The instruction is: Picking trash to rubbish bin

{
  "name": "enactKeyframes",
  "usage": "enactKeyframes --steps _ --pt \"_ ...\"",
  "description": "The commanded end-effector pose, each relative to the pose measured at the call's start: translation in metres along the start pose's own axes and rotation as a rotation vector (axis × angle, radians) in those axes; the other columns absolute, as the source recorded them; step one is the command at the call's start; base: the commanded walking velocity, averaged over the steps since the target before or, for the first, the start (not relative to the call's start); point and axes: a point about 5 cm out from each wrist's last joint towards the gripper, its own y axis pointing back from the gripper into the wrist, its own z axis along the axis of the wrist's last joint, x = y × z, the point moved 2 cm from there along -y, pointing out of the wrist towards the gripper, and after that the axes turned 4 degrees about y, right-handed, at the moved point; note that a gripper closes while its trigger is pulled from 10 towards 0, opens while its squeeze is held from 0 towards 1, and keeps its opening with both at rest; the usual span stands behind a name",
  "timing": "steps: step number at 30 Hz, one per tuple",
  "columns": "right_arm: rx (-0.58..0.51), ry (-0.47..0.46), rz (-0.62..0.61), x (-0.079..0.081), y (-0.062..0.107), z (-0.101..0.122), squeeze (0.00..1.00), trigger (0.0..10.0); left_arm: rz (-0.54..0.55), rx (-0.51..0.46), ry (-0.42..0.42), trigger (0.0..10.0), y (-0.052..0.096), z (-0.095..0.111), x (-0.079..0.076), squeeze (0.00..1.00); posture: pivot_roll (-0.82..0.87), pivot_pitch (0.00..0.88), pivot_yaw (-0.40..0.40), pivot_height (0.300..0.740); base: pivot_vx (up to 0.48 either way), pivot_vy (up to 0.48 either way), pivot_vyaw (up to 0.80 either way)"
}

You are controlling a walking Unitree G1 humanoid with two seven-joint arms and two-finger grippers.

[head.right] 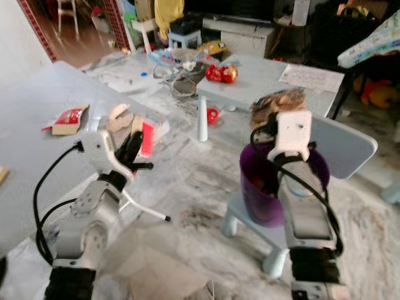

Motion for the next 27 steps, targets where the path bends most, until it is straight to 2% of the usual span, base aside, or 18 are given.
enactKeyframes --steps 1,2,6,13,18,20,27 --pt "-0.012 0.008 -0.011 -0.0049 -0.0002 0.0038 0.00 10.0 -0.018 -0.005 0.005 0.0 -0.0013 0.0014 -0.0053 0.00 -0.05 0.055 0.075 0.740 0.000 0.000 0.00" --pt "-0.011 0.009 -0.013 -0.0055 -0.0002 0.0036 0.00 10.0 -0.016 -0.008 0.008 1.2 -0.0015 0.0017 -0.0052 0.00 -0.05 0.055 0.075 0.740 0.000 0.000 0.00" --pt "-0.007 0.012 -0.013 -0.0058 -0.0003 0.0031 0.00 10.0 -0.016 -0.011 0.009 1.3 -0.0017 0.0021 -0.0052 0.00 -0.05 0.057 0.076 0.740 0.000 0.000 0.00" --pt "-0.002 0.014 -0.015 -0.0065 -0.0007 0.0022 0.00 10.0 -0.020 -0.016 0.013 1.6 -0.0025 0.0026 -0.0060 0.00 -0.05 0.056 0.076 0.740 0.000 0.000 -0.80" --pt "-0.002 0.014 -0.016 -0.0066 -0.0010 0.0023 0.00 10.0 -0.020 -0.015 0.013 1.3 -0.0029 0.0025 -0.0059 0.00 -0.05 0.055 0.076 0.740 0.000 0.000 -0.80" --pt "-0.003 0.014 -0.015 -0.0062 -0.0011 0.0025 0.00 10.0 -0.019 -0.008 0.005 0.0 -0.0029 0.0016 -0.0050 0.00 -0.05 0.055 0.076 0.740 0.000 0.000 -0.80" --pt "-0.003 0.014 -0.016 -0.0062 -0.0010 0.0027 0.00 10.0 -0.024 -0.012 -0.011 0.0 -0.0030 0.0019 -0.0048 0.00 -0.05 0.055 0.077 0.740 0.000 0.000 -0.80"
